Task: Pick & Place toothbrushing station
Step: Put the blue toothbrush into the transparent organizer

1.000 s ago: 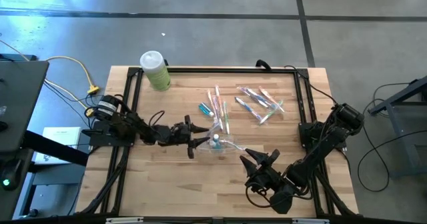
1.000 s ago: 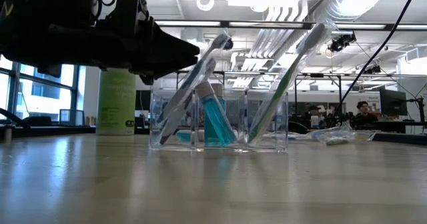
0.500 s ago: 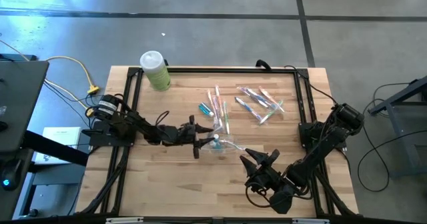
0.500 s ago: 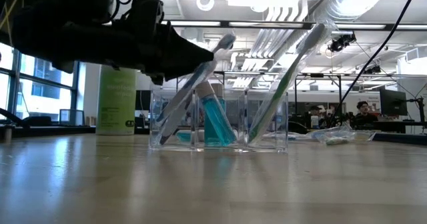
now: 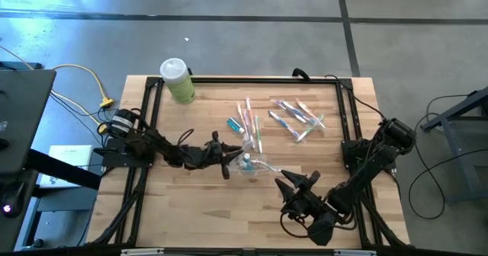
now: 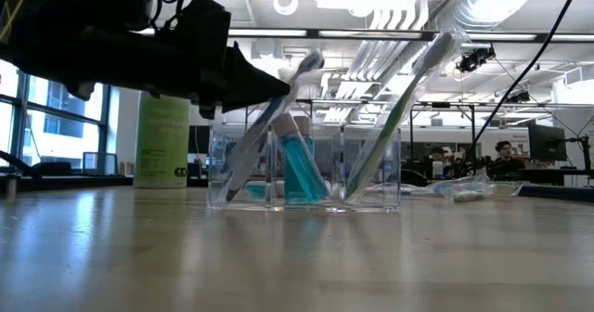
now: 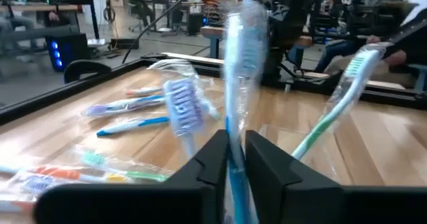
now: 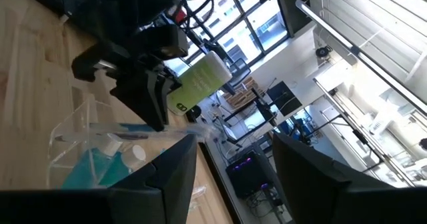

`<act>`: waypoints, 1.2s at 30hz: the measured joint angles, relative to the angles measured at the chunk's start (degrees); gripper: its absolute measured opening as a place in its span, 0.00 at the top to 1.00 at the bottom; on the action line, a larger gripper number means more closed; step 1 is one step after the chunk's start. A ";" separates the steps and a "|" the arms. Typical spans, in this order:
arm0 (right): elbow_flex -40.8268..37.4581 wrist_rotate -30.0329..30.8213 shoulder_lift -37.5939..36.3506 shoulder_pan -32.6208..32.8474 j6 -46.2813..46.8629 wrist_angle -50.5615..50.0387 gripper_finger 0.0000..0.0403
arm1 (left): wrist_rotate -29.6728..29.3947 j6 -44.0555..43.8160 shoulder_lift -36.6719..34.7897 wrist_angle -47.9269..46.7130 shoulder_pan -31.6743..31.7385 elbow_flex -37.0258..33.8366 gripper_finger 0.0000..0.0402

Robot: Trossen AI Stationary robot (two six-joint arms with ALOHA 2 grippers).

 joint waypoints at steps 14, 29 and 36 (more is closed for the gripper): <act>0.00 0.01 0.00 0.55 1.20 -0.68 0.53 | -7.27 0.16 0.00 0.47 -5.99 -0.24 0.98; 0.00 0.02 0.00 1.14 1.69 -1.82 0.53 | -13.01 -1.11 0.00 -2.95 -10.11 -0.26 0.96; 0.00 0.02 0.00 1.14 1.69 -1.85 0.53 | -13.02 -2.44 -0.04 -5.10 -10.11 -0.22 0.96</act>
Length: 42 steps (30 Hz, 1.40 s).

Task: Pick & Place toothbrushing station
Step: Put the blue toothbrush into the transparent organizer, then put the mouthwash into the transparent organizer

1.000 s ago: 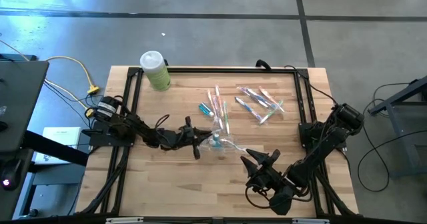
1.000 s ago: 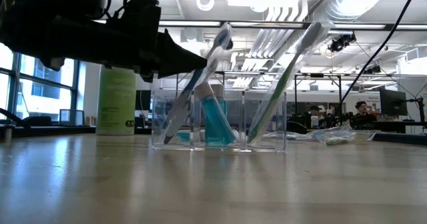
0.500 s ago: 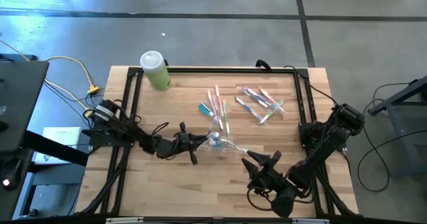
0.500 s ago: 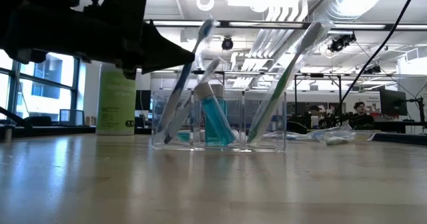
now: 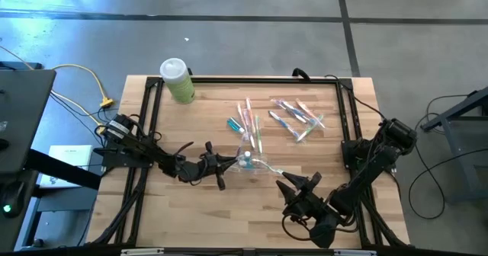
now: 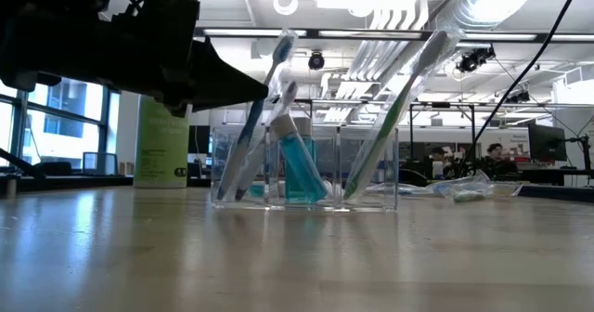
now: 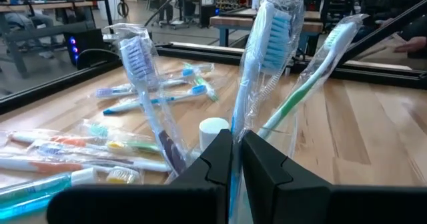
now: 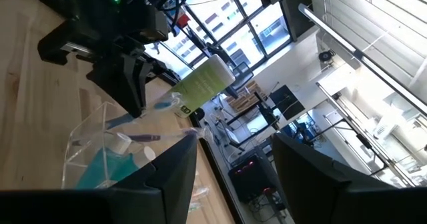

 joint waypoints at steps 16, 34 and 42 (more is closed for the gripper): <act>0.00 0.00 0.00 0.00 0.00 -0.06 0.53 | -7.40 8.10 0.08 1.92 -3.80 -0.07 0.70; 0.00 -0.02 0.00 0.00 2.39 -0.01 0.53 | -24.20 39.49 -1.08 21.14 -11.28 0.07 0.62; 0.00 -0.02 0.00 1.42 6.56 -0.26 0.53 | -17.89 45.75 -1.25 21.26 -5.22 0.07 0.62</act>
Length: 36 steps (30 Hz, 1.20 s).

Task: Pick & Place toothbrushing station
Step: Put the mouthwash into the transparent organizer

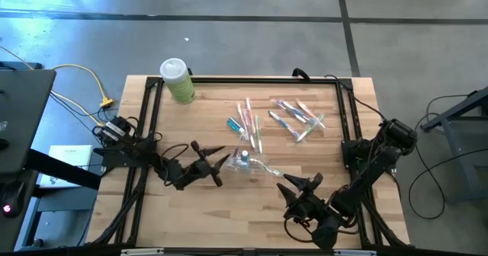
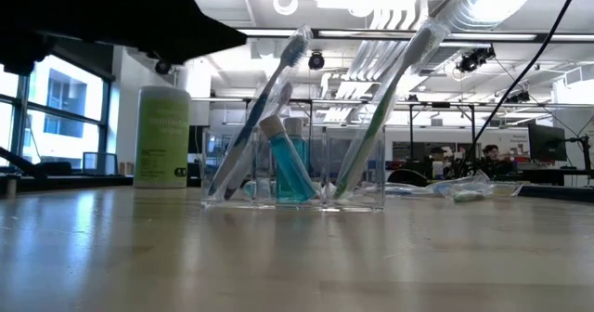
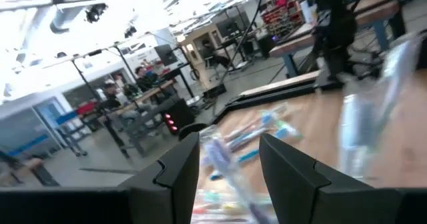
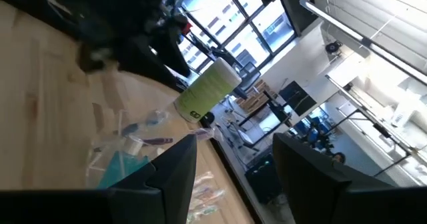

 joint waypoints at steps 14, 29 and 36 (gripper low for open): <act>0.00 0.03 0.00 5.95 6.88 2.92 0.53 | 1.54 17.56 -9.06 0.10 5.33 -0.02 0.62; 0.00 0.00 0.02 8.06 10.14 4.59 0.53 | 5.84 18.18 -31.78 -31.34 9.42 0.00 0.79; 0.00 0.02 0.02 8.06 10.04 4.57 0.53 | 18.75 11.31 -38.22 -39.10 13.89 0.00 0.80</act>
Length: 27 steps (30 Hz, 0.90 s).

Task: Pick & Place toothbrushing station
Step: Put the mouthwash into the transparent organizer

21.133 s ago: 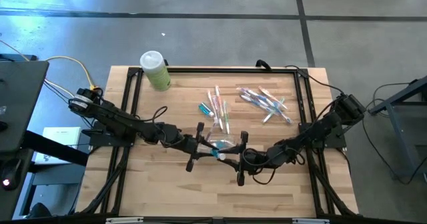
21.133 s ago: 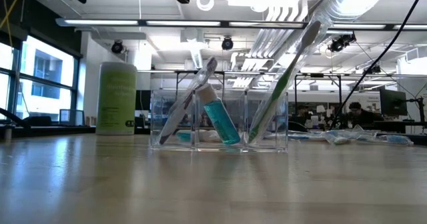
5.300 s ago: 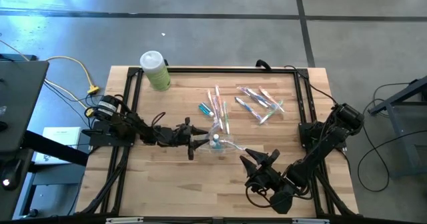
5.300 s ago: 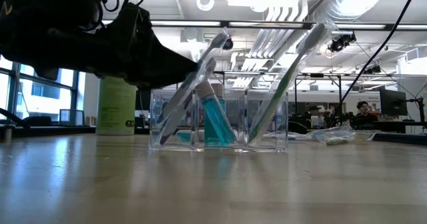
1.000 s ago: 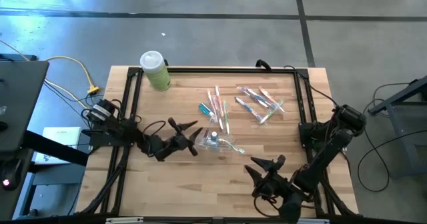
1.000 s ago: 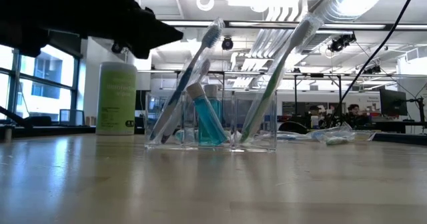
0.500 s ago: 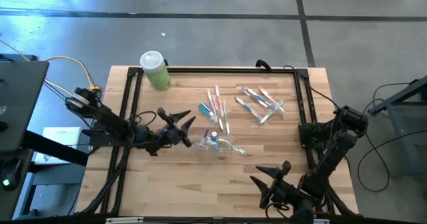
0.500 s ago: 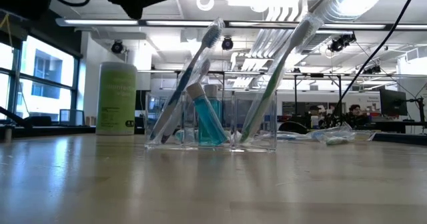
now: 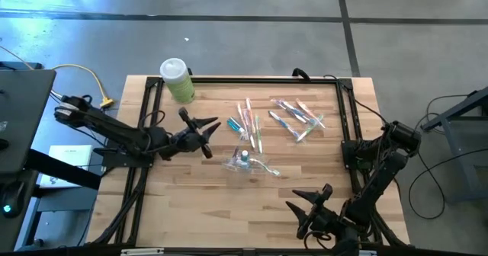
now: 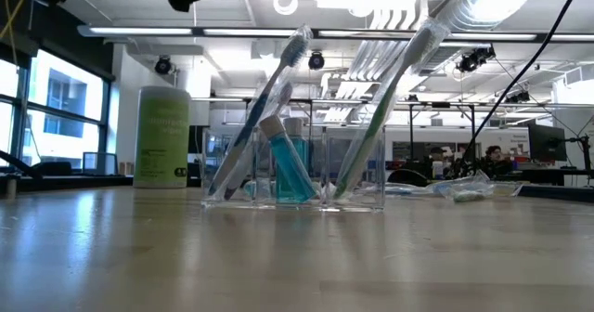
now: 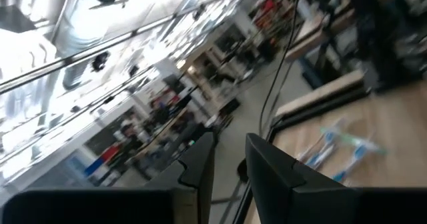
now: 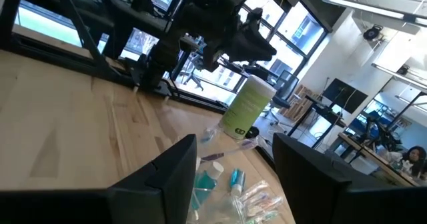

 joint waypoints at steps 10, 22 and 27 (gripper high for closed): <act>0.00 0.01 0.00 0.00 0.04 0.01 0.53 | 5.41 -3.33 -1.01 -2.69 1.01 0.00 0.80; 0.00 0.01 0.00 0.00 0.10 0.02 0.53 | 5.51 -14.36 -0.99 -6.07 -0.75 -0.01 0.80; 0.00 0.01 0.00 -0.01 0.02 0.02 0.53 | 5.52 -18.32 -0.99 -7.67 -1.99 0.00 0.80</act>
